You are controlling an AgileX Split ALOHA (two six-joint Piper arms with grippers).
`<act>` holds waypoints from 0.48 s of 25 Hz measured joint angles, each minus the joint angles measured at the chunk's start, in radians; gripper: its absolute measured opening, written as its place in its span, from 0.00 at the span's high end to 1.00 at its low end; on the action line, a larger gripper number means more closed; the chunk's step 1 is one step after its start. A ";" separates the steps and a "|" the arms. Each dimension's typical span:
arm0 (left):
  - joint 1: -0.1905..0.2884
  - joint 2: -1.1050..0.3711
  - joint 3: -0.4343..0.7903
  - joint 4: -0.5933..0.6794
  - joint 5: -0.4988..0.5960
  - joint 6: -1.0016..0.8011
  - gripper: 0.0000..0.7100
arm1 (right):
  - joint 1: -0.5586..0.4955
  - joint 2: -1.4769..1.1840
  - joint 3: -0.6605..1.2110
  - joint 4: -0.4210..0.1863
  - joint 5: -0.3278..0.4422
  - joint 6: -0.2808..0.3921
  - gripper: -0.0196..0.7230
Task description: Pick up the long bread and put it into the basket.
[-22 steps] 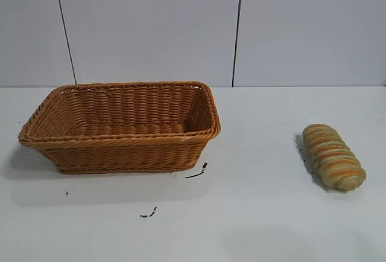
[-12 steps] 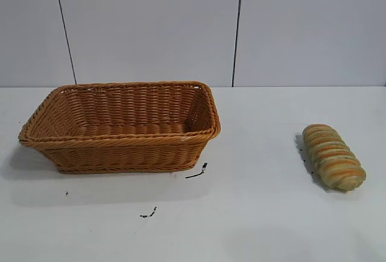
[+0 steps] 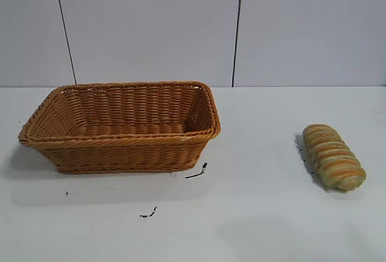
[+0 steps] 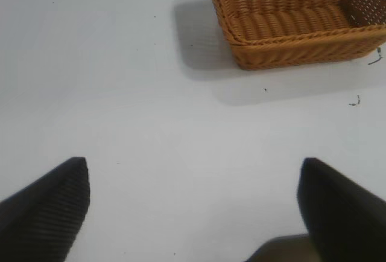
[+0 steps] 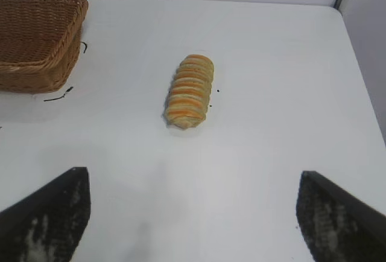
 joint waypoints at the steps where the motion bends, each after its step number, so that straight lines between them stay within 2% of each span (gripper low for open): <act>1: 0.000 0.000 0.000 0.000 0.000 0.000 0.02 | 0.000 0.063 -0.020 0.000 -0.019 0.001 0.11; 5: 0.000 0.000 0.000 0.000 0.000 0.000 0.02 | 0.000 0.346 -0.121 -0.001 -0.082 0.002 0.11; 7: 0.000 0.000 0.000 0.000 0.000 0.000 0.02 | 0.000 0.496 -0.190 0.001 -0.090 -0.002 0.11; 9: 0.000 0.000 0.000 0.000 0.000 0.000 0.02 | 0.000 0.629 -0.264 0.004 -0.071 -0.022 0.11; 12: 0.000 0.000 0.000 0.000 0.000 0.000 0.02 | 0.000 0.820 -0.391 0.005 -0.003 -0.042 0.11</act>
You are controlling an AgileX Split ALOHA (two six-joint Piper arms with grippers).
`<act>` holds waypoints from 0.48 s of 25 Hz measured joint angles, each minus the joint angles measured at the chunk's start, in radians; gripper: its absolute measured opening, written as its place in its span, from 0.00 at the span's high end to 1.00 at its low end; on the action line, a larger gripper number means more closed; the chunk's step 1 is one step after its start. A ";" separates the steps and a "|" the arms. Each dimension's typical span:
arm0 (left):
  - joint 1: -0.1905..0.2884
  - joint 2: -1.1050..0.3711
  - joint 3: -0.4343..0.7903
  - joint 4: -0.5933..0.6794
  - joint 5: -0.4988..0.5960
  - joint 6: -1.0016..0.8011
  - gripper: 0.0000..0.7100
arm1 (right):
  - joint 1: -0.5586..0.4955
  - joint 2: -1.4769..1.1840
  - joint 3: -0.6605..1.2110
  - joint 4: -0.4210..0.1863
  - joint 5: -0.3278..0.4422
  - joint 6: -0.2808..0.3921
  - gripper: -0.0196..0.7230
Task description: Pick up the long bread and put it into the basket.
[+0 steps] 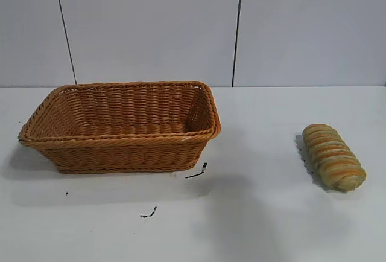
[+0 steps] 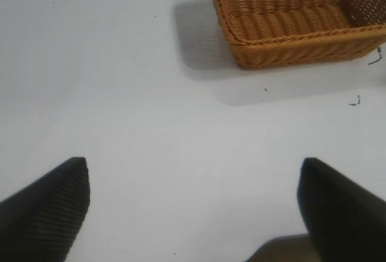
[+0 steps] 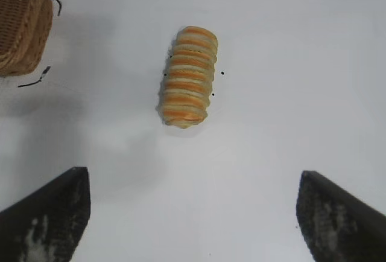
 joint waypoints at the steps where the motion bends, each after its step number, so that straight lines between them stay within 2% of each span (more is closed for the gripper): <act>1: 0.000 0.000 0.000 0.000 0.000 0.000 0.02 | 0.000 0.062 -0.045 0.001 0.024 -0.002 0.11; 4: 0.000 0.000 0.000 0.000 0.000 0.000 0.02 | 0.000 0.211 -0.156 0.018 0.055 -0.009 0.11; 12: 0.000 0.000 0.000 0.000 0.000 0.000 0.02 | 0.000 0.509 -0.311 0.038 0.041 -0.014 0.11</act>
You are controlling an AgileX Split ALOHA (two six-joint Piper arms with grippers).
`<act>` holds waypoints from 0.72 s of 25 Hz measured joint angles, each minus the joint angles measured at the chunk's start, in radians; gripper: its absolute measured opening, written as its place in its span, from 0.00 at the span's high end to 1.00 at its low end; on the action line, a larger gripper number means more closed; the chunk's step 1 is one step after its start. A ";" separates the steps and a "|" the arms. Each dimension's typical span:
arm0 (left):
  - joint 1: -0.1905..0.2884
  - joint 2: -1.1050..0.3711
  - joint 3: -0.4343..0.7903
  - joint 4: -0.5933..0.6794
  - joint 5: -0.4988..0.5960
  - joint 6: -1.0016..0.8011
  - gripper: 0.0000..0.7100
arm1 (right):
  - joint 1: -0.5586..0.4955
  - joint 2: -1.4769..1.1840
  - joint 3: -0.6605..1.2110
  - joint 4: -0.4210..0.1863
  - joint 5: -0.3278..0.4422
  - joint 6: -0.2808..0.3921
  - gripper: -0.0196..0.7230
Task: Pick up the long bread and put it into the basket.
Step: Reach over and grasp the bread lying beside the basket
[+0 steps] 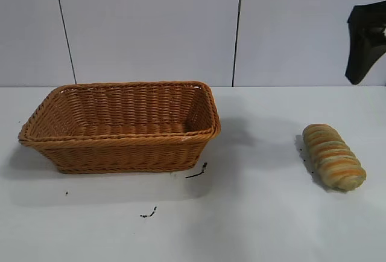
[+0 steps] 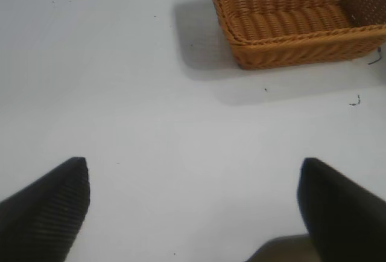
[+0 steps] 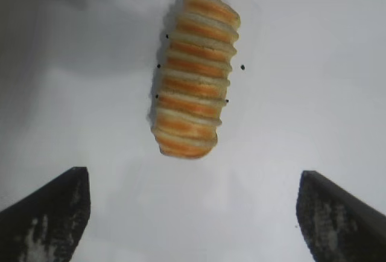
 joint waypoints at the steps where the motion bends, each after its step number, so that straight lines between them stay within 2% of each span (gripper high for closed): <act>1: 0.000 0.000 0.000 0.000 0.000 0.000 0.02 | 0.000 0.031 -0.002 0.000 -0.012 -0.001 0.11; 9: 0.000 0.000 0.000 0.000 0.000 0.000 0.02 | 0.000 0.195 -0.004 0.013 -0.166 -0.003 0.11; 18: 0.000 0.000 0.000 0.000 0.000 0.000 0.02 | 0.000 0.239 -0.005 0.019 -0.228 -0.024 0.11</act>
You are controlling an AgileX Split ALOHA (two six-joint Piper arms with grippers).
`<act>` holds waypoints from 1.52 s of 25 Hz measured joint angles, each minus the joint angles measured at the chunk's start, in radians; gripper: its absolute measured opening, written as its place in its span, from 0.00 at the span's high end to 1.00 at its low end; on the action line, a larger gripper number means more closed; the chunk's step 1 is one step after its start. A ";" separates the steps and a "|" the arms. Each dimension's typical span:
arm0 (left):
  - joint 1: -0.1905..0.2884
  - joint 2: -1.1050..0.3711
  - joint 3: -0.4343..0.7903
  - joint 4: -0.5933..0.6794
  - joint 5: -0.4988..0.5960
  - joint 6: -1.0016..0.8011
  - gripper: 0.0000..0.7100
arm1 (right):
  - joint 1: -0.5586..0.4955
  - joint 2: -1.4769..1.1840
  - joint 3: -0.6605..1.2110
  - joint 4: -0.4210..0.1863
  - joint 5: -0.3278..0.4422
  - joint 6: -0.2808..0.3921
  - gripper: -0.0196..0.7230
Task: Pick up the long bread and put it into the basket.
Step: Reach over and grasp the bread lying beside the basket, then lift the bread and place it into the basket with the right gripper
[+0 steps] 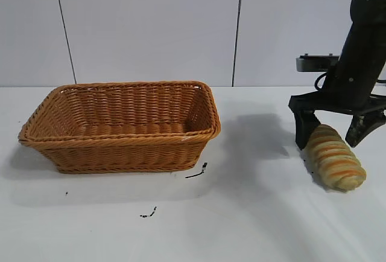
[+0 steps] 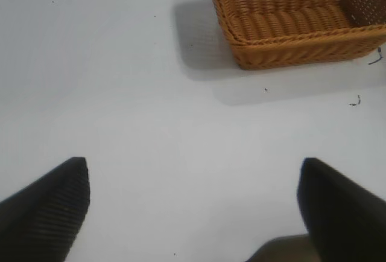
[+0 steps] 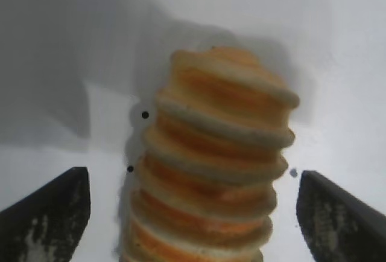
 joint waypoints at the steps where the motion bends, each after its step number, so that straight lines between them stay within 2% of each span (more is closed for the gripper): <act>1: 0.000 0.000 0.000 0.000 0.000 0.000 0.02 | 0.000 0.003 0.000 0.003 0.000 -0.002 0.11; 7: 0.000 0.000 0.000 0.000 0.000 0.000 0.02 | 0.000 0.018 0.000 0.016 0.000 -0.006 0.12; 9: 0.000 0.000 0.000 0.000 0.000 0.000 0.02 | 0.000 0.018 0.000 0.016 0.001 -0.006 0.17; 10: 0.000 0.000 0.000 0.000 0.000 0.000 0.02 | 0.000 0.018 0.000 0.016 0.005 -0.006 0.23; 14: 0.000 0.000 0.000 0.000 0.000 0.000 0.02 | 0.000 0.018 0.000 0.018 0.021 -0.006 0.62; 16: 0.000 0.000 0.000 0.000 0.000 0.000 0.02 | 0.000 0.014 -0.006 0.018 0.032 -0.006 0.72; 21: 0.000 0.000 0.000 0.000 0.000 0.000 0.02 | 0.000 -0.027 -0.079 -0.006 0.123 -0.007 0.75; 29: 0.000 0.000 0.000 0.000 0.000 0.000 0.02 | 0.045 -0.123 -0.389 -0.010 0.395 -0.021 0.78; 32: 0.000 0.000 0.000 0.000 0.000 0.000 0.02 | 0.090 -0.108 -0.512 -0.012 0.444 -0.025 0.78; 35: 0.000 0.000 0.000 0.000 0.000 0.000 0.02 | 0.145 -0.064 -0.644 -0.013 0.457 -0.030 0.78; 38: 0.000 0.000 0.000 0.000 0.000 0.000 0.02 | 0.218 0.002 -0.779 -0.014 0.459 -0.075 0.78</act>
